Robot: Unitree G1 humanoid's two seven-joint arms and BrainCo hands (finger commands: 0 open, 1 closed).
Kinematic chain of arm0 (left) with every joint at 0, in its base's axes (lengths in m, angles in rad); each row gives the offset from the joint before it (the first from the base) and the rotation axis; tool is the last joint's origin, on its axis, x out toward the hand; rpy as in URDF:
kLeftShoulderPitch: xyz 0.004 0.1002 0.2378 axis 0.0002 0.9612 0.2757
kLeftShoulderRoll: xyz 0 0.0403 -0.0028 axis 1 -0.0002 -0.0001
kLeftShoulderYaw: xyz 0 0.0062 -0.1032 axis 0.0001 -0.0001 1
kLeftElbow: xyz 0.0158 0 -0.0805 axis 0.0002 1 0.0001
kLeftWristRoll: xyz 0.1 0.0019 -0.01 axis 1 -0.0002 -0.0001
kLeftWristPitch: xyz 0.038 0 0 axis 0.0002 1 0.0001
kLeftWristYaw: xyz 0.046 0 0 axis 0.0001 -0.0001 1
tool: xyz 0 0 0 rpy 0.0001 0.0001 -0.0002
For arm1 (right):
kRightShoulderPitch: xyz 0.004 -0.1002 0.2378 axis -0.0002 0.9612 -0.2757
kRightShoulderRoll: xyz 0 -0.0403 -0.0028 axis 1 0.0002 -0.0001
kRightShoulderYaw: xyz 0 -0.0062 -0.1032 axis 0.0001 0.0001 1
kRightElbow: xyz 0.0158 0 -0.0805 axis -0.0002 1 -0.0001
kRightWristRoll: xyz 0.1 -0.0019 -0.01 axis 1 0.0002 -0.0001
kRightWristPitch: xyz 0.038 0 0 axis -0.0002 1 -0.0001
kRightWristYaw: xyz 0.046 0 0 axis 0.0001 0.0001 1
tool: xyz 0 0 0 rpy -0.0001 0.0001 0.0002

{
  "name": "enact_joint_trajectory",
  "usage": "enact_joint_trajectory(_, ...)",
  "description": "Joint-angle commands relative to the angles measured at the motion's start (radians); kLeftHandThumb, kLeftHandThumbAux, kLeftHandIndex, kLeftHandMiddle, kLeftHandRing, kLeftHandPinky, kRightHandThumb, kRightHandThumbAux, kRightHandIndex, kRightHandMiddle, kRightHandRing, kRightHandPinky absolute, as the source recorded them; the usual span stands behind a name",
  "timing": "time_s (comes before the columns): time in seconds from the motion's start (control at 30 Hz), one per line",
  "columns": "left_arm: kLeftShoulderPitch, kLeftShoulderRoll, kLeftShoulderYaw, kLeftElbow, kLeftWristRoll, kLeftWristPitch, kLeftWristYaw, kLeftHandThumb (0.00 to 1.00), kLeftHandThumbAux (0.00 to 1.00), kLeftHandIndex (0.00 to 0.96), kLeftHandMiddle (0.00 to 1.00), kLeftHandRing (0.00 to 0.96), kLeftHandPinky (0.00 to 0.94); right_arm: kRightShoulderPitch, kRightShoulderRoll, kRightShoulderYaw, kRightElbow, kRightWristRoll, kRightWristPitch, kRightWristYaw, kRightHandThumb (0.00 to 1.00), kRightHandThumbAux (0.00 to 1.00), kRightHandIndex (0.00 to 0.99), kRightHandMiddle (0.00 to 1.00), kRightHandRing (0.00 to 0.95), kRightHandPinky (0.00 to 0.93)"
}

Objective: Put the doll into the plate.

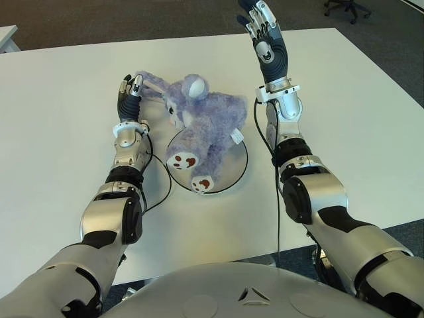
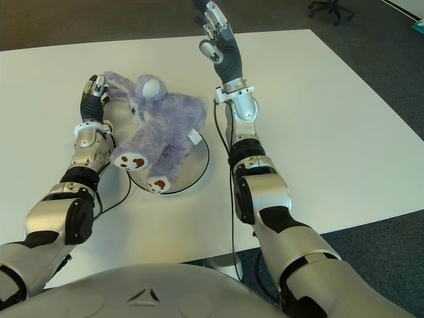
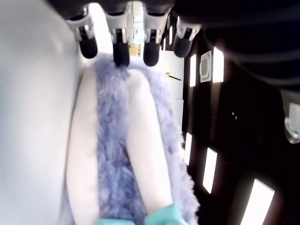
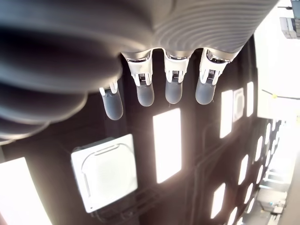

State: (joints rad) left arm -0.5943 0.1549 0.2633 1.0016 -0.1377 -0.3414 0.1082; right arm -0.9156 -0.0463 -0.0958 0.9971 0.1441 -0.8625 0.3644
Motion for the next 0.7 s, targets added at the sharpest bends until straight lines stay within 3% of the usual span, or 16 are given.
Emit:
enact_joint_trajectory(0.03, 0.102, -0.028, 0.000, 0.059, -0.001, 0.061, -0.001, 0.000, 0.395, 0.000, 0.084, 0.087, 0.029, -0.024, -0.002, -0.016, 0.043, 0.013, 0.030, 0.021, 0.000, 0.357, 0.125, 0.019, 0.000, 0.000)
enact_joint_trajectory(0.33, 0.105, -0.028, 0.000, 0.051, -0.001, 0.063, -0.001, 0.000, 0.392, 0.000, 0.089, 0.091, 0.041, -0.048, -0.010, -0.046, 0.111, 0.027, 0.040, 0.047, 0.001, 0.373, 0.111, 0.020, 0.000, 0.000)
enact_joint_trajectory(0.7, 0.109, -0.026, -0.001, 0.043, -0.001, 0.068, 0.001, 0.000, 0.390, 0.000, 0.079, 0.082, 0.042, -0.070, -0.005, -0.064, 0.158, 0.010, 0.035, 0.016, 0.000, 0.399, 0.102, 0.030, 0.000, 0.000)
